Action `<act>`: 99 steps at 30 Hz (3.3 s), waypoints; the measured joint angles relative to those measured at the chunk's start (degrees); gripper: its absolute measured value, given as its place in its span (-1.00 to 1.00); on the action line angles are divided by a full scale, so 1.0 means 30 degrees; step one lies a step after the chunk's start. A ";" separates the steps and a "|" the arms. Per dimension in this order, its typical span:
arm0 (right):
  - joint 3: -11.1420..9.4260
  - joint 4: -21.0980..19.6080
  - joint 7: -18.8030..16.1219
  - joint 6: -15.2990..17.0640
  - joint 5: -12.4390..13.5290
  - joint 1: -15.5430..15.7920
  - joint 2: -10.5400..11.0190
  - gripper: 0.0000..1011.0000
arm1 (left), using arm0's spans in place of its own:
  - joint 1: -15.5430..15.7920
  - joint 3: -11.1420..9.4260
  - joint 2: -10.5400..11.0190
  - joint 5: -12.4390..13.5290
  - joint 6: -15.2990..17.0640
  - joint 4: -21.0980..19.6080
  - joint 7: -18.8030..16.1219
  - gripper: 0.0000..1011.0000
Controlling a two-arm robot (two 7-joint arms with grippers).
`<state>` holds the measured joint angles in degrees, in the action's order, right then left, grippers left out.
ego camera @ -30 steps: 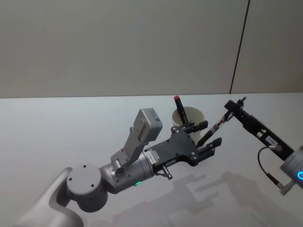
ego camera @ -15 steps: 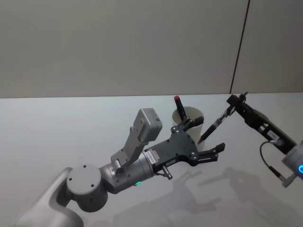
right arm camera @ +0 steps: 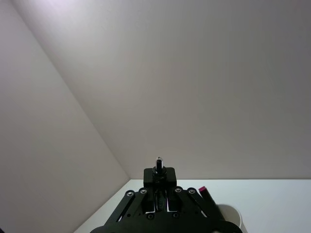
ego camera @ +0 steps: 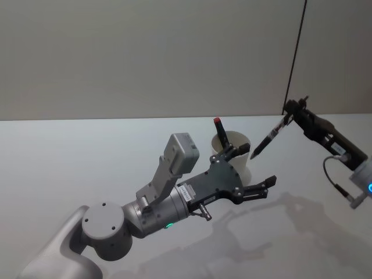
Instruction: Place the pen into the pen holder.
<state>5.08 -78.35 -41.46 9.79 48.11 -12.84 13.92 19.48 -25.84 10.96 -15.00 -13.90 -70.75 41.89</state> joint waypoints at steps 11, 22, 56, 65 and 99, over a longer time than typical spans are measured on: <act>0.0278 0.2088 -0.1073 -0.0907 -0.1222 -0.1919 -0.0138 -0.74 | 0.0000 0.0001 -0.0001 0.0000 0.0000 0.0000 0.0000 0.98; 0.0749 0.4799 -0.2107 -0.2106 -0.2793 -0.4114 -0.0493 -0.74 | 0.0000 0.0001 0.0000 0.0000 0.0000 0.0001 0.0000 0.98; 0.2928 1.1357 -0.2896 -0.5224 -0.6079 -0.7945 -0.1957 -0.74 | 0.0000 0.0001 -0.0001 0.0000 0.0000 0.0000 0.0001 0.98; 0.3425 1.2438 -0.2809 -0.5895 -0.6605 -0.8390 -0.2263 -0.74 | 0.0000 0.0000 0.0000 0.0000 0.0000 0.0000 0.0002 0.98; 0.3687 1.4522 -0.2358 -0.6980 -0.7293 -0.9405 -0.2556 -0.56 | 0.0000 0.0000 0.0001 -0.0001 0.0000 0.0000 0.0002 0.98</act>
<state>16.14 -34.78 -48.53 -11.15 26.23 -41.05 6.25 19.48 -25.84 10.96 -15.00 -13.90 -70.75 41.90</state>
